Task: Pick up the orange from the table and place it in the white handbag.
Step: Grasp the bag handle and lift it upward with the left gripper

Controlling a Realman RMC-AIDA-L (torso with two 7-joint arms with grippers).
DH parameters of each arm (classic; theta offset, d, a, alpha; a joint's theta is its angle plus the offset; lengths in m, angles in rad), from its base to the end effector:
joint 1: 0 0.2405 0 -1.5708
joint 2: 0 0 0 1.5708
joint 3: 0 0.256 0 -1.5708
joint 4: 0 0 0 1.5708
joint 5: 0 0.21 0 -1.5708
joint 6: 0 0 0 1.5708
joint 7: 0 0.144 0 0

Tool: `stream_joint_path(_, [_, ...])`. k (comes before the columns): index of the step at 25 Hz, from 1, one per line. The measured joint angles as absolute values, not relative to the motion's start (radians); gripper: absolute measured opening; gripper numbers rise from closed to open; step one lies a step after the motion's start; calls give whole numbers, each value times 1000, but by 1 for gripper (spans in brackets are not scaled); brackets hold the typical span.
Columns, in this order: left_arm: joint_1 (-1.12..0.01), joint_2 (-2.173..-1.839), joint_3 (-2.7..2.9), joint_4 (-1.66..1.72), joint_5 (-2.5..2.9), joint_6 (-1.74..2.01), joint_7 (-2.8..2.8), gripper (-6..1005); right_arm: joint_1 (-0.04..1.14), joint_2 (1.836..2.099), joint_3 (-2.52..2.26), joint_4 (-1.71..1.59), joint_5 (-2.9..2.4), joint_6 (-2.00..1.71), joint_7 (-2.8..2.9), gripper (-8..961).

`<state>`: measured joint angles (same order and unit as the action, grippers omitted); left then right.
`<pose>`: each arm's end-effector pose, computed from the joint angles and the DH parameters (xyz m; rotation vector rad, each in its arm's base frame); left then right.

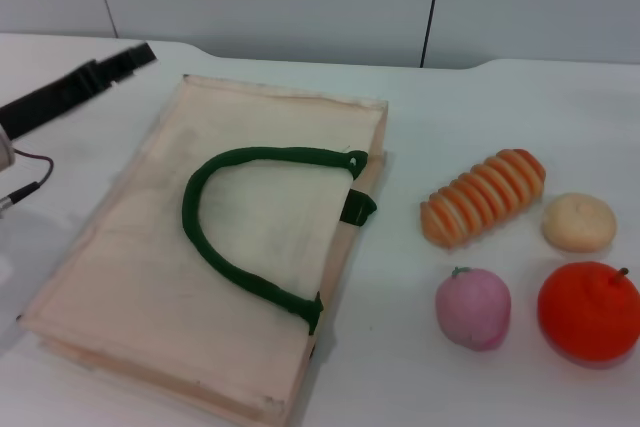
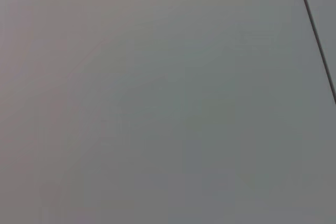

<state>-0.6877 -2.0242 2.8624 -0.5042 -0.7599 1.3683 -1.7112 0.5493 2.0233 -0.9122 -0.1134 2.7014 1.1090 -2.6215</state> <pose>-0.3202 0.3747 0.0615 -1.8739 -1.3532 -1.0440 0.3343 0.3803 0.0570 -1.4484 0.6564 0.8688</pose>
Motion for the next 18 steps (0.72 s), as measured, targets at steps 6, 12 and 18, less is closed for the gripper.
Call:
stream_joint_path(6, [-751, -2023, 2862, -571, -557, 1406, -1862, 575, 550, 2023, -912, -114, 2701, 1109, -2621, 892])
stream_joint_path(12, [-799, -2024, 2862, -640, -366, 1445, -1985, 575, 548, 2023, -911, -118, 2701, 1093, -2622, 892])
stream_joint_path(18, [-817, -2025, 2862, -697, -298, 1501, -2035, 575, 548, 2022, -911, -119, 2701, 1082, -2625, 892])
